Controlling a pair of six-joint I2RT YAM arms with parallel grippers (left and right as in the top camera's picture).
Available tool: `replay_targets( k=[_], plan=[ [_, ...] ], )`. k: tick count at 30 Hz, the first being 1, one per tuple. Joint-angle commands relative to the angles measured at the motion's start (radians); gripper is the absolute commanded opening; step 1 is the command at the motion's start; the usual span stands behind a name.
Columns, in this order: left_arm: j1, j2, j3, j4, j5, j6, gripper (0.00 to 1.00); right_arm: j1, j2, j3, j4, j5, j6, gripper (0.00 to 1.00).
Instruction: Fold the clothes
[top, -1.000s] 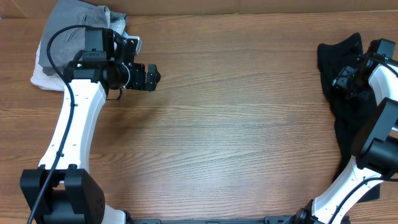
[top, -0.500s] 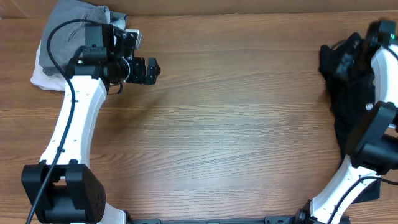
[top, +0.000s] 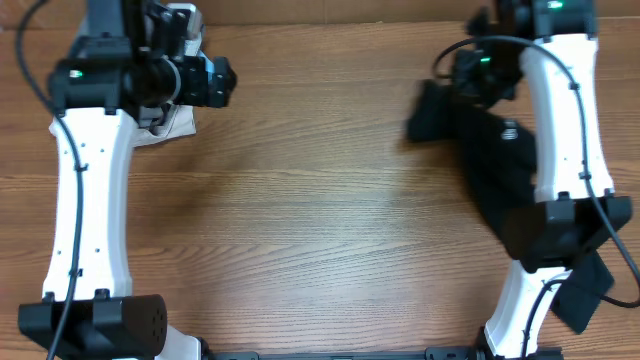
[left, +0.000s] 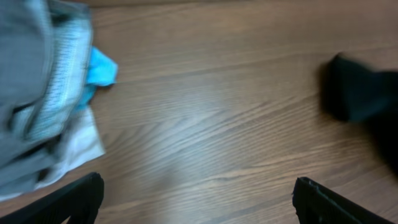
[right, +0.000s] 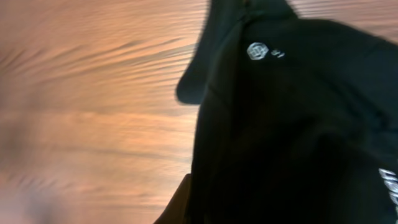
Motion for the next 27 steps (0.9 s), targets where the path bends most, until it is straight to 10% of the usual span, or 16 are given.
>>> replay_targets(
  k=[1, 14, 20, 27],
  plan=[
    [0.042, -0.005, 0.096, -0.048, -0.005, 0.008, 0.99, 0.089, -0.099, 0.035, 0.001, -0.085, -0.010, 0.04],
    [0.100, -0.039, 0.181, -0.102, -0.011, 0.008, 0.98, 0.436, -0.131, 0.035, 0.001, -0.116, -0.006, 0.04],
    [0.100, -0.046, 0.181, -0.087, -0.019, 0.008, 1.00, 0.525, -0.129, 0.035, 0.017, -0.067, -0.007, 0.59],
    [0.080, -0.043, 0.179, -0.109, 0.094, 0.056, 1.00, 0.452, -0.137, 0.035, 0.001, 0.105, 0.085, 0.66]
  ],
)
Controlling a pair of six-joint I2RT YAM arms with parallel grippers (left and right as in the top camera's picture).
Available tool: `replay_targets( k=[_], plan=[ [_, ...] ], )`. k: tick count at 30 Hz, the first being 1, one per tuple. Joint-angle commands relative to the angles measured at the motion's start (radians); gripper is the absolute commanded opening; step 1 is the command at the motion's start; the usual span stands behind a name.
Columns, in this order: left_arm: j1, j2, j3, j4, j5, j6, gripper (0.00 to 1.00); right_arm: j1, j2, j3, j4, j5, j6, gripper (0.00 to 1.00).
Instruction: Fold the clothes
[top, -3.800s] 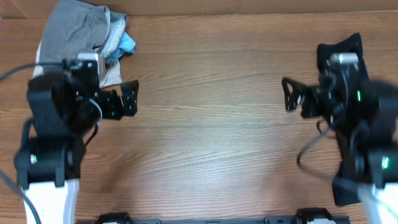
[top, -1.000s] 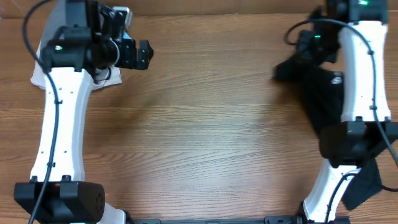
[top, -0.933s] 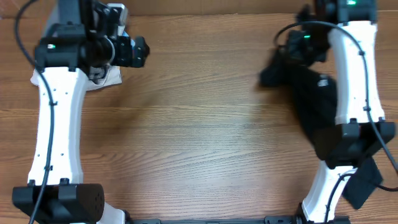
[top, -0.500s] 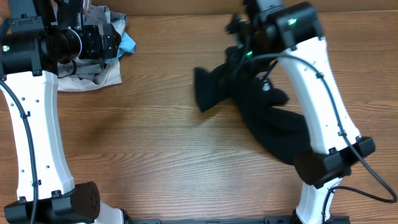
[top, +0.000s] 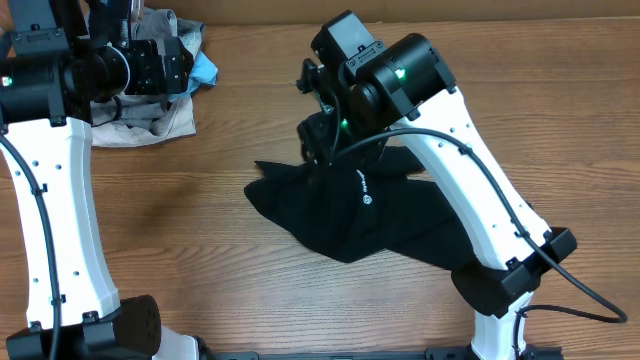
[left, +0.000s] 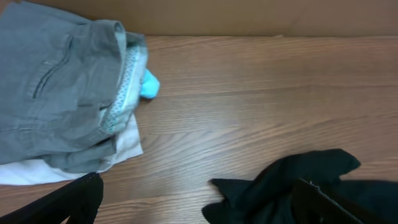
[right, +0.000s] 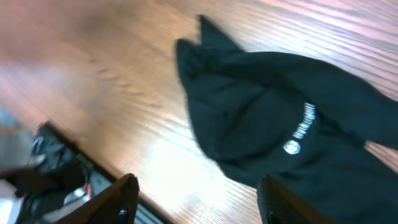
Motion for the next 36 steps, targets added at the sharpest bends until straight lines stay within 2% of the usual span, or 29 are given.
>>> replay_targets(
  k=[1, 4, 8, 13, 17, 21, 27, 30, 36],
  plan=[
    [-0.033, -0.027, 0.023, -0.025, 0.111, 0.080, 1.00, -0.095, -0.050, 0.027, 0.001, 0.133, 0.076, 0.67],
    [-0.110, -0.018, 0.021, -0.077, 0.121, 0.161, 0.99, -0.227, -0.071, 0.027, 0.001, 0.141, 0.098, 0.69],
    [-0.248, 0.018, 0.013, -0.150, 0.122, 0.254, 0.99, -0.442, -0.090, 0.027, 0.001, 0.099, 0.097, 0.82],
    [-0.419, 0.101, -0.026, -0.159, 0.114, 0.338, 1.00, -0.649, -0.089, 0.021, 0.001, 0.033, 0.063, 0.87],
    [-0.544, 0.223, -0.026, -0.150, -0.005, 0.340, 1.00, -0.761, -0.087, 0.021, 0.001, 0.032, 0.048, 0.89],
    [-0.632, 0.357, -0.026, -0.128, -0.118, 0.348, 1.00, -0.818, -0.087, 0.021, 0.001, 0.032, 0.040, 0.90],
    [-0.714, 0.513, -0.026, -0.067, -0.121, 0.415, 1.00, -0.832, -0.087, 0.021, 0.001, 0.033, 0.015, 0.91],
    [-0.749, 0.554, -0.026, -0.061, -0.123, 0.459, 1.00, -0.832, -0.087, 0.021, 0.001, 0.033, 0.015, 0.91],
    [-0.803, 0.602, -0.026, -0.063, -0.188, 0.463, 0.94, -0.832, -0.086, 0.021, 0.001, 0.033, 0.015, 0.91]
  ],
)
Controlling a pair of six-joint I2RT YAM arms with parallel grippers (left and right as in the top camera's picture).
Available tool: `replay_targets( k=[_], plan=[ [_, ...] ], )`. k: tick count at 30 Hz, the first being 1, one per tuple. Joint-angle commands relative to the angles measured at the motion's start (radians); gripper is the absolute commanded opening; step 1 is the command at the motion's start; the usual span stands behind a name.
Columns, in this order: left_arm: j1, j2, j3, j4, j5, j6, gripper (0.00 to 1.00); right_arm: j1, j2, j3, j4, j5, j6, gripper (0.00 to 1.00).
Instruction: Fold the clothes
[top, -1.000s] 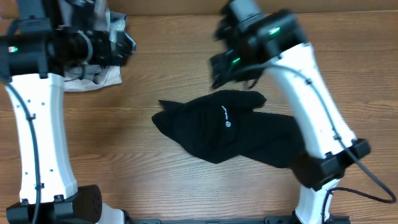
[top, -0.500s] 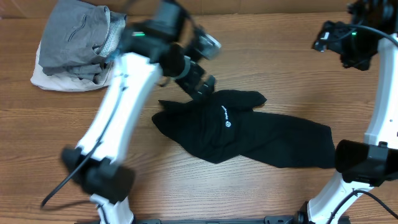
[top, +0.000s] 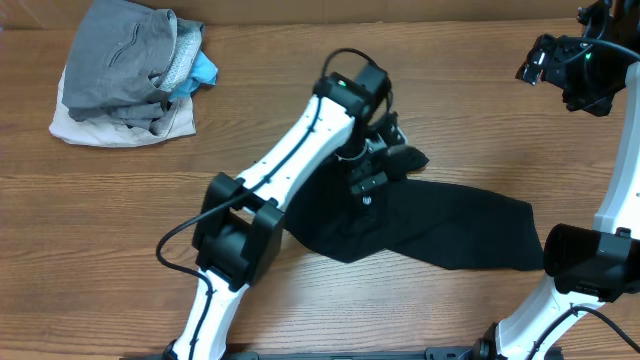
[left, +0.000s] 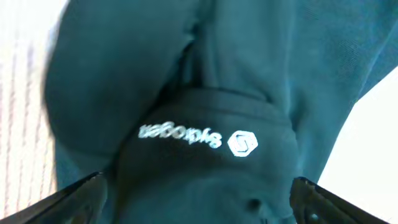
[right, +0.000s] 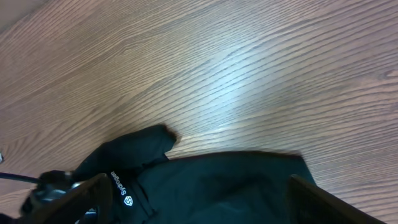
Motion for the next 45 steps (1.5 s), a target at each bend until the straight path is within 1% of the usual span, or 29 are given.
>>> replay_targets(
  k=[1, 5, 10, 12, 13, 16, 19, 20, 21, 22, 23, 27, 30, 32, 34, 35, 36, 38, 40, 45],
  plan=[
    [-0.026, 0.032, 0.000, 0.000, -0.058, 0.037, 0.92, 0.001, -0.042, 0.020, 0.002, -0.008, -0.010, 0.91],
    [-0.034, 0.064, 0.000, -0.006, -0.085, 0.036, 0.86, 0.001, -0.042, 0.020, 0.002, -0.007, -0.010, 0.91],
    [-0.034, 0.087, 0.000, -0.009, -0.123, 0.018, 0.83, 0.001, -0.042, 0.020, 0.002, -0.007, -0.010, 0.91],
    [-0.034, 0.087, 0.000, -0.009, -0.122, 0.018, 0.79, 0.001, -0.042, 0.020, 0.002, -0.007, -0.010, 0.91],
    [-0.034, 0.087, 0.000, -0.008, -0.122, 0.018, 0.73, 0.001, -0.042, 0.020, 0.002, -0.006, -0.010, 0.91],
    [-0.035, 0.087, 0.000, -0.009, -0.121, 0.018, 0.49, 0.001, -0.042, 0.020, 0.002, -0.003, -0.010, 0.91],
    [-0.035, 0.087, 0.000, -0.008, -0.118, 0.002, 0.39, 0.001, -0.042, 0.020, 0.002, -0.003, -0.010, 0.91],
    [-0.035, 0.087, 0.000, -0.009, -0.118, 0.002, 0.32, 0.001, -0.042, 0.020, 0.002, -0.003, -0.010, 0.91],
    [-0.035, 0.087, 0.000, -0.010, -0.118, 0.002, 0.25, 0.001, -0.042, 0.020, 0.002, -0.003, -0.010, 0.91],
    [-0.035, 0.087, 0.000, -0.010, -0.119, -0.001, 0.12, 0.001, -0.042, 0.020, 0.002, -0.003, -0.010, 0.91],
    [-0.035, 0.087, 0.000, -0.011, -0.119, -0.002, 0.04, 0.001, -0.042, 0.020, 0.002, -0.003, -0.010, 0.91],
    [-0.035, 0.086, 0.031, -0.040, -0.161, -0.037, 0.04, 0.001, -0.042, 0.020, 0.002, -0.003, -0.010, 0.91],
    [-0.034, 0.086, 0.129, -0.124, -0.196, -0.062, 0.04, 0.001, -0.042, 0.020, 0.002, -0.003, -0.010, 0.91],
    [-0.032, 0.086, 0.225, -0.180, -0.217, -0.083, 0.04, 0.001, -0.042, 0.020, 0.002, -0.003, -0.010, 0.91],
    [-0.028, 0.086, 0.343, -0.226, -0.253, -0.132, 0.04, 0.001, -0.042, 0.020, 0.002, -0.003, -0.010, 0.91],
    [-0.026, 0.086, 0.389, -0.240, -0.269, -0.153, 0.04, 0.001, -0.042, 0.020, 0.002, -0.003, -0.010, 0.89],
    [-0.021, 0.086, 0.444, -0.255, -0.297, -0.184, 0.04, 0.001, -0.042, 0.020, 0.002, -0.005, -0.009, 0.84],
    [-0.008, 0.086, 0.561, -0.282, -0.399, -0.298, 0.04, 0.001, -0.042, 0.020, 0.005, -0.005, -0.009, 0.81],
    [0.009, 0.086, 0.669, -0.315, -0.463, -0.367, 0.04, -0.002, -0.047, 0.020, 0.009, -0.005, -0.009, 0.80],
    [0.055, 0.086, 0.929, -0.391, -0.466, -0.384, 0.04, -0.002, -0.087, 0.020, 0.010, -0.021, -0.009, 0.81]
  ],
)
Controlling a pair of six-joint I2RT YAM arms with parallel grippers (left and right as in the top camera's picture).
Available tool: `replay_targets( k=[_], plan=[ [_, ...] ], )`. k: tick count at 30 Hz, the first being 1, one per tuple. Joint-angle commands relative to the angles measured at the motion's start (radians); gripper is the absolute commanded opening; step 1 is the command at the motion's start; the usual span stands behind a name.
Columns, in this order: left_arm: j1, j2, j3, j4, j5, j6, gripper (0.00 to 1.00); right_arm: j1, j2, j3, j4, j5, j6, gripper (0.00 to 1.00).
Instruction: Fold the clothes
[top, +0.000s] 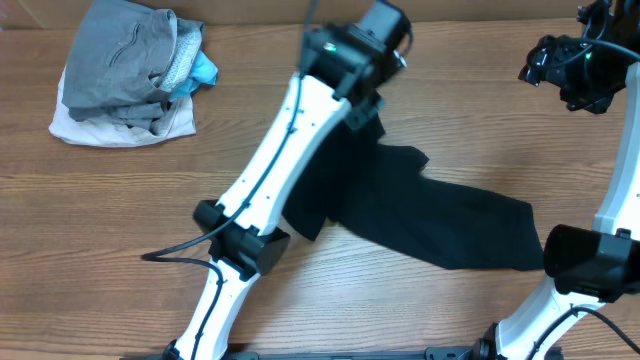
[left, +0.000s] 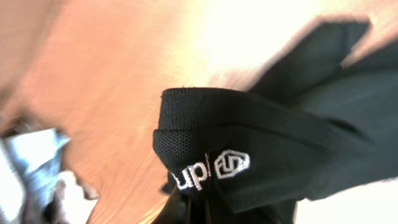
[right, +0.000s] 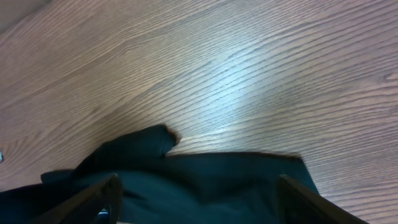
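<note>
A black garment (top: 440, 225) with a white logo (left: 230, 165) lies spread across the middle and right of the table. Its upper left part is lifted off the wood. My left gripper (top: 365, 100) holds that part up near the far edge. In the left wrist view the left gripper (left: 194, 210) is shut on the black cloth just below the logo. My right gripper (top: 542, 68) hangs high at the far right, apart from the garment. In its own view the right gripper (right: 202, 202) is open, with the garment (right: 205, 186) far below.
A pile of grey, white and blue clothes (top: 130, 65) sits at the far left corner. The wooden table (top: 120, 220) shows bare wood on the left. The left arm (top: 280, 170) stretches diagonally over the table's middle.
My left gripper was low on the garment's logo part at mid table. Now it is higher and nearer the far edge, with that part lifted. The right arm has not moved.
The garment first hung bunched by the right arm at the right side, with my left gripper open near the pile. Then it lay at mid table under the open right gripper. The right arm then stood far right, the left gripper on the cloth, which it now holds raised.
</note>
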Motion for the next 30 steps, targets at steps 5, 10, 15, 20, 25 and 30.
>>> replay_targets(
  k=[5, 10, 15, 20, 25, 30],
  plan=[
    [0.055, -0.045, 0.306, -0.019, -0.062, -0.117, 0.04, -0.002, -0.171, 0.021, -0.003, -0.032, 0.004, 0.80],
    [0.068, -0.152, 0.307, 0.028, -0.069, -0.118, 0.04, -0.002, -0.288, 0.021, -0.003, -0.033, 0.024, 0.81],
    [0.090, -0.217, 0.307, 0.043, -0.073, -0.118, 0.04, -0.002, -0.394, 0.001, -0.003, -0.033, 0.031, 0.81],
    [0.103, -0.222, 0.305, 0.028, -0.073, -0.117, 0.04, -0.002, -0.513, -0.167, -0.003, -0.053, 0.031, 0.82],
    [0.103, -0.219, 0.301, 0.029, -0.073, -0.117, 0.04, -0.002, -0.549, -0.427, 0.002, -0.056, 0.018, 0.82],
    [0.103, -0.219, 0.301, 0.029, -0.073, -0.117, 0.04, 0.005, -0.548, -0.764, 0.145, -0.117, -0.004, 0.82]
  ],
)
